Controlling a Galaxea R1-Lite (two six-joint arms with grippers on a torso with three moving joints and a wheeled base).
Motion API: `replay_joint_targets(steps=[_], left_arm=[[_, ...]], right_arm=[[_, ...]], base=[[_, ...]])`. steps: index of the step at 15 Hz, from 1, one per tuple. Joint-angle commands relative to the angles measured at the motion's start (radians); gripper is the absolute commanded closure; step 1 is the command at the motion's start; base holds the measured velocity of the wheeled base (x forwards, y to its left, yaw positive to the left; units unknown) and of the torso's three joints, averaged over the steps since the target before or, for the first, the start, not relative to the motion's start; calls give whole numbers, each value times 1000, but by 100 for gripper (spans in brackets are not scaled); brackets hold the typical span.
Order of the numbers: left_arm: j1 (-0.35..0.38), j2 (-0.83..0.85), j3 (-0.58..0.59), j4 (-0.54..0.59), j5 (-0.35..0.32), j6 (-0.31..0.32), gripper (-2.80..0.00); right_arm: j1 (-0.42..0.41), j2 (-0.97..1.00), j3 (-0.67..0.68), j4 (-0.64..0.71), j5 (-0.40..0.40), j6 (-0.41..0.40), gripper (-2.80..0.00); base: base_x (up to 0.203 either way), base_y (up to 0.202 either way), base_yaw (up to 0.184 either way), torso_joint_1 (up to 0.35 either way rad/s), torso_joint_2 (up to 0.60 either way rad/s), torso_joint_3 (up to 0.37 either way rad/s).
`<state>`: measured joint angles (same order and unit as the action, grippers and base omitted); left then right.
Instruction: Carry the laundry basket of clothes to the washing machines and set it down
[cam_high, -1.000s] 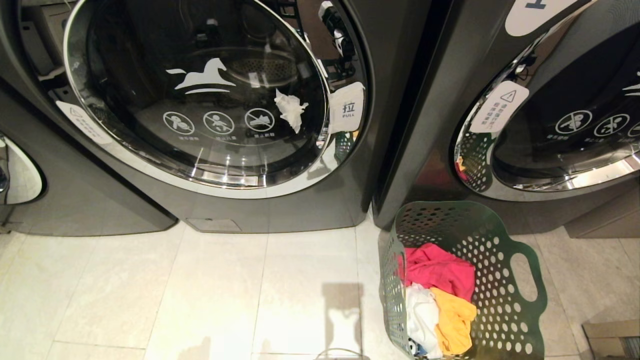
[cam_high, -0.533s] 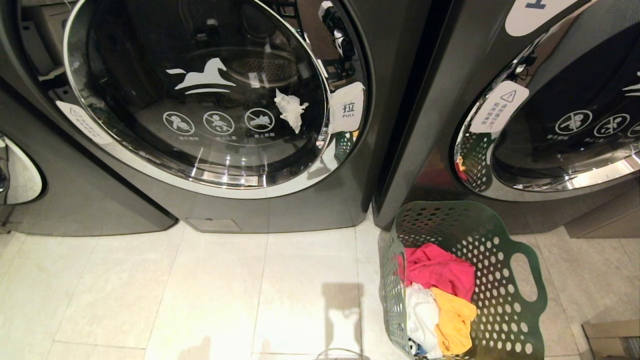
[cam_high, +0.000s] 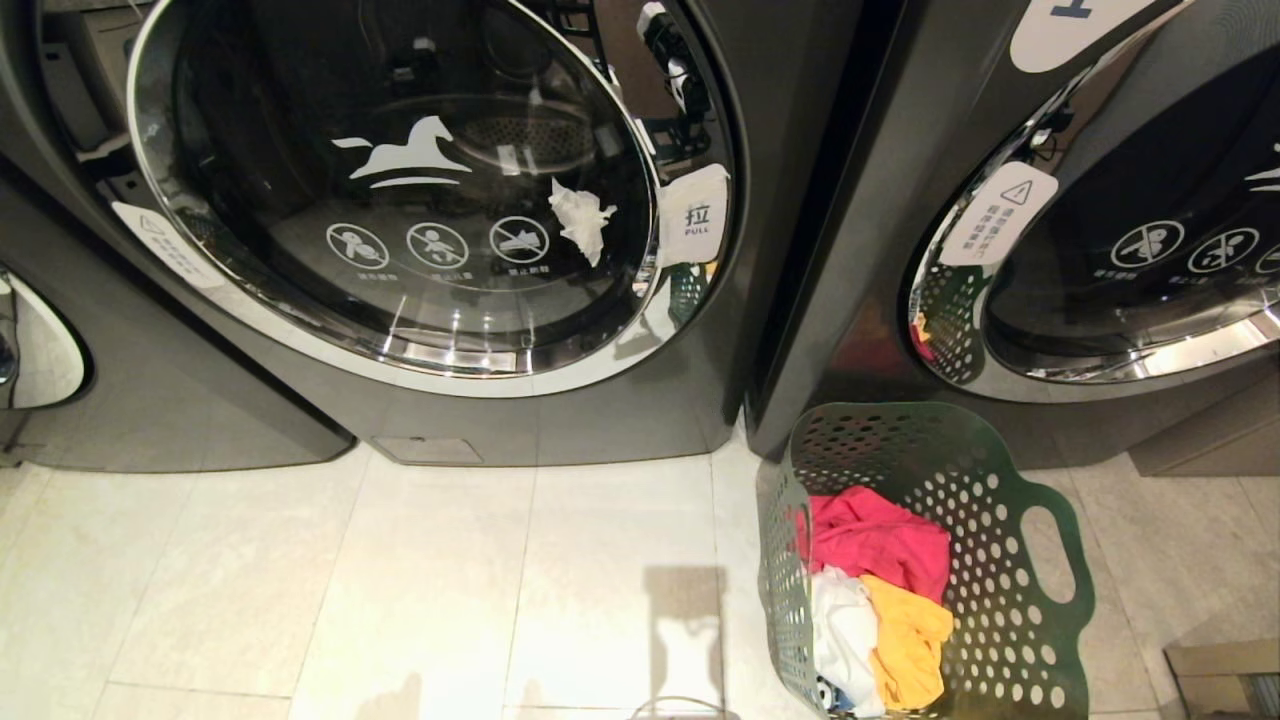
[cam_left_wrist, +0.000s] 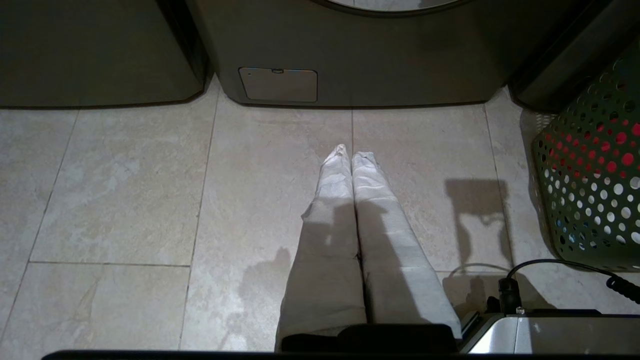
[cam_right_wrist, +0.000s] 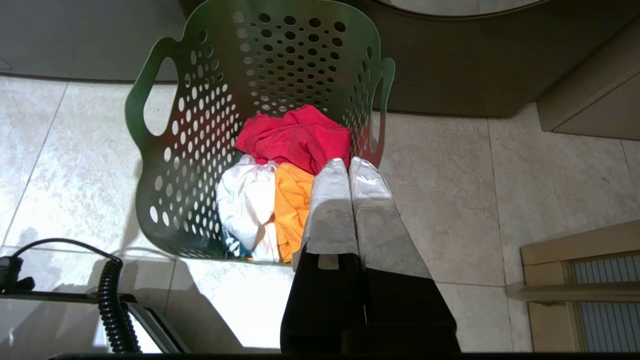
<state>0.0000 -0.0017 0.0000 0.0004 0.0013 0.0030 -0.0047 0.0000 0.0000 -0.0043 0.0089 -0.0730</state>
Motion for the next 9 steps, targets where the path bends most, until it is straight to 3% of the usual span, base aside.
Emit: replay_joint_targets(steps=[1,9], left_arm=[[0,2,0,1,0,0,0],[0,2,0,0,0,0,0]], right_arm=[[0,2,0,0,0,-1,0],[0,2,0,0,0,-1,0]], base=[[0,0,0,0,0,0],[0,0,0,0,0,0]])
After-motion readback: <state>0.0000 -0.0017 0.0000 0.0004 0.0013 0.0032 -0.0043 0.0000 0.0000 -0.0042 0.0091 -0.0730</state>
